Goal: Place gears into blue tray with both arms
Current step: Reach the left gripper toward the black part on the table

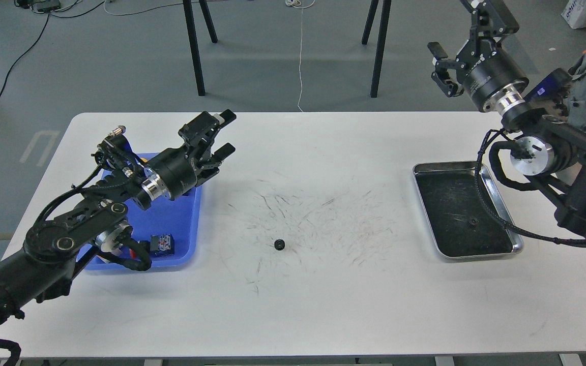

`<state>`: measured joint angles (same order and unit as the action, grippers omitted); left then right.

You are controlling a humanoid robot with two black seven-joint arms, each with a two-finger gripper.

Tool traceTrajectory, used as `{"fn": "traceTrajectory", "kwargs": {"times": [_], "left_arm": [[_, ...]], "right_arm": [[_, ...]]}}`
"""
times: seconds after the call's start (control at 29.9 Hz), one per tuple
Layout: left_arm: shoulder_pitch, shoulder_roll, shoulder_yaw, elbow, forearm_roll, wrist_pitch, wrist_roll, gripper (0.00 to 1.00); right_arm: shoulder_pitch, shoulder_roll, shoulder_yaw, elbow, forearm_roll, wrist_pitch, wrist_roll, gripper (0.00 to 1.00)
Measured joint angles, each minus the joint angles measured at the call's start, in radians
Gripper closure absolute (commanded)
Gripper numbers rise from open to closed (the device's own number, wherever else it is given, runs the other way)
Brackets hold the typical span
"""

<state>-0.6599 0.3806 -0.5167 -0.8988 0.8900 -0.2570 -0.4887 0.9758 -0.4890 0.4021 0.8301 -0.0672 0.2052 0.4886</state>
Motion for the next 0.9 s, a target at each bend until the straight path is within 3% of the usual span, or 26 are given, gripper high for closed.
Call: {"fn": "traceTrajectory", "kwargs": {"times": [0.37, 0.9], "left_arm": [[-0.068, -0.001, 0.134, -0.036, 0.270, 0.068, 0.000, 0.00], [-0.145, -0.020, 0.480, -0.085, 0.738, 0.391, 0.000, 0.01]], "right_arm": [[-0.002, -0.076, 0.003, 0.019, 0.000, 0.021, 0.000, 0.02], [0.009, -0.092, -0.001, 0.014, 0.000, 0.024, 0.000, 0.02]]}}
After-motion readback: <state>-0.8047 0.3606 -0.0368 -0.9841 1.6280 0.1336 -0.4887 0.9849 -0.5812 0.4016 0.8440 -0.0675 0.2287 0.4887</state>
